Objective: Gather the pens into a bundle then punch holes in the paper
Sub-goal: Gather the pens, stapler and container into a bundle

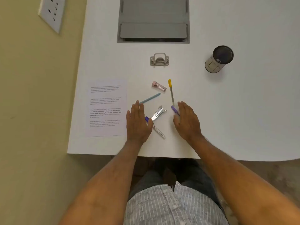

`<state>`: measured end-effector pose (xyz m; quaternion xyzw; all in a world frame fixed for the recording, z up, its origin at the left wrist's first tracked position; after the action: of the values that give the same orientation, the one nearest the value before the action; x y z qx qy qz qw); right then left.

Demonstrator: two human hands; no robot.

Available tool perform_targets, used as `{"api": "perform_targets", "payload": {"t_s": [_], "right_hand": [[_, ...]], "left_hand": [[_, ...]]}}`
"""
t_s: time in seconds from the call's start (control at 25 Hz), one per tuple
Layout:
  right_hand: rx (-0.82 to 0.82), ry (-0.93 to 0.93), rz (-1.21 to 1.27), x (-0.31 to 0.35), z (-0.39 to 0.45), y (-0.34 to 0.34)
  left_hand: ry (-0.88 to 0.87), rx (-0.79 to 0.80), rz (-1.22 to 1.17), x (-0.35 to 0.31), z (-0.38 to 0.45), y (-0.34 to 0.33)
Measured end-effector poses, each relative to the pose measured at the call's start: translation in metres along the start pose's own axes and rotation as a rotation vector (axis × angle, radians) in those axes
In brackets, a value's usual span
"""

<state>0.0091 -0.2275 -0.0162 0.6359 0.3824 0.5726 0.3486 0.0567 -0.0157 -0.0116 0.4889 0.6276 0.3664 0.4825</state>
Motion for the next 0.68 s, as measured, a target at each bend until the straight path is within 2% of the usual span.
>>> {"api": "perform_targets", "payload": {"t_s": [0.16, 0.24, 0.52, 0.68], "right_hand": [[0.052, -0.040, -0.044, -0.010, -0.002, -0.018], [0.066, -0.042, -0.067, -0.014, 0.001, -0.023], [0.005, -0.109, 0.088, -0.020, 0.008, -0.027], [-0.067, -0.192, 0.258, -0.027, 0.010, -0.026]], "left_hand": [[0.178, 0.159, -0.079, 0.011, -0.006, -0.038], [0.219, 0.177, -0.099, 0.011, -0.007, -0.048], [0.481, 0.115, -0.108, 0.012, -0.012, -0.049], [0.533, 0.129, -0.110, 0.009, -0.014, -0.051]]}}
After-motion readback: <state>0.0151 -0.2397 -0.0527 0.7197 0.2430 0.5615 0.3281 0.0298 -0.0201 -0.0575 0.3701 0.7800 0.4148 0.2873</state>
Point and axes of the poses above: each hand's wrist, its own z-axis towards the middle knuckle, its own y-axis out of the back of the hand, x = y × z, the point moved 6 cm from there along z, towards the middle knuckle, and after that the axes turned 15 degrees about y, right-handed, at the moved point
